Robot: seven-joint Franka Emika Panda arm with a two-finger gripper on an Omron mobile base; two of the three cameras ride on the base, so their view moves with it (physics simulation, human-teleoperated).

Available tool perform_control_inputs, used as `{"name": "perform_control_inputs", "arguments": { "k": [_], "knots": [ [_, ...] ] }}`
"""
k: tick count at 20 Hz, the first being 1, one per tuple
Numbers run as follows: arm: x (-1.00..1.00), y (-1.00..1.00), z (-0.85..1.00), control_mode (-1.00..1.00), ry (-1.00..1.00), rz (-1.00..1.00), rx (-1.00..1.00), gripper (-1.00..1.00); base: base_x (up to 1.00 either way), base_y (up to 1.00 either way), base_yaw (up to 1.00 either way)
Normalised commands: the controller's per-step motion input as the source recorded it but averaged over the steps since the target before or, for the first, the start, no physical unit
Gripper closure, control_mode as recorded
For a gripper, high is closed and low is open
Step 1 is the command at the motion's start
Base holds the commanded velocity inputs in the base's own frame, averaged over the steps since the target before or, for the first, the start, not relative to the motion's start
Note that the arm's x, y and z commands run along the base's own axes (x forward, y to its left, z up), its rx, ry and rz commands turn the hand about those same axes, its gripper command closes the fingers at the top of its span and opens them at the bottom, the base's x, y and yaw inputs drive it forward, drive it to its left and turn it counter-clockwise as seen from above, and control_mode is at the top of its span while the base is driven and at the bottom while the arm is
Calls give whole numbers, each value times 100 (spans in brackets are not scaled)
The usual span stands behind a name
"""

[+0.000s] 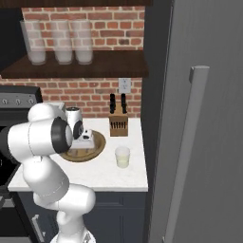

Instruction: Grab a lemon wedge from the fridge and one ice cube from the ice bowl, and put them in the glass of lemonade.

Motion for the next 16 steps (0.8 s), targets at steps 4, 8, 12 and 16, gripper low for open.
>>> {"name": "perform_control_inputs", "arguments": {
  "k": [4,8,12,16],
  "knots": [
    [0,0,-14,-100,0,0,0,-100,0,0,0],
    [0,0,-6,-100,0,0,0,-100,0,0,0],
    [0,0,-1,-100,0,0,0,-100,0,0,0],
    [0,0,0,-100,0,0,0,-100,0,0,0]
  ]
}}
